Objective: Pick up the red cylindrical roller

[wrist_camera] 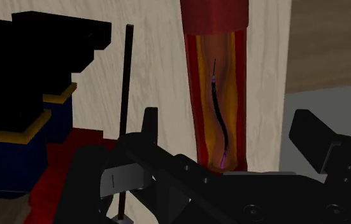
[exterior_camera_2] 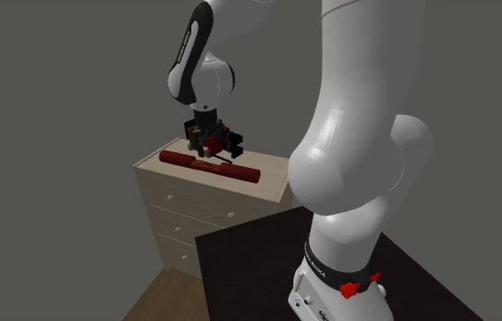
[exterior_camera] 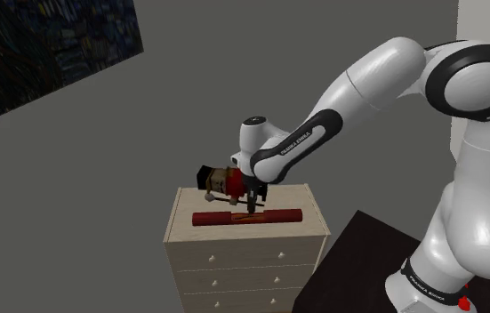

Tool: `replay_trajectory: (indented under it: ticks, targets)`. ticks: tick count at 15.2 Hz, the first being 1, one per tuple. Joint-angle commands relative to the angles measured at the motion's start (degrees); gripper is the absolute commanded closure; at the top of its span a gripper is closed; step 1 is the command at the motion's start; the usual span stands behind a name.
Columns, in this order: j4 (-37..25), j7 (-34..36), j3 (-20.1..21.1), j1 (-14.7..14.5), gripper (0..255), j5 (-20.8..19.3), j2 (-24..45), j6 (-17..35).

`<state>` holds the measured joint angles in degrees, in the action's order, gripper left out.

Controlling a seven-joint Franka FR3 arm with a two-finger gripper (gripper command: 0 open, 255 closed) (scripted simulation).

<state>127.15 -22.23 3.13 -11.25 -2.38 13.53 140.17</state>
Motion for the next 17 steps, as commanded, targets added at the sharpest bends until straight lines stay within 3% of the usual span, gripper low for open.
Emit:
replay_trajectory:
  ticks: [1, 11, 12, 17]
  targets:
    - [-2.04, -1.55, 0.73, -0.41, 0, -0.06, 3.86, 1.66]
    - [-2.39, -1.29, 0.5, -0.72, 0, -0.74, 9.3, 6.7]
    - [-2.35, -1.27, 0.51, -0.73, 255, -0.74, 9.26, 6.7]
    - [-2.33, -1.24, 0.51, -0.75, 255, -0.74, 9.27, 6.72]
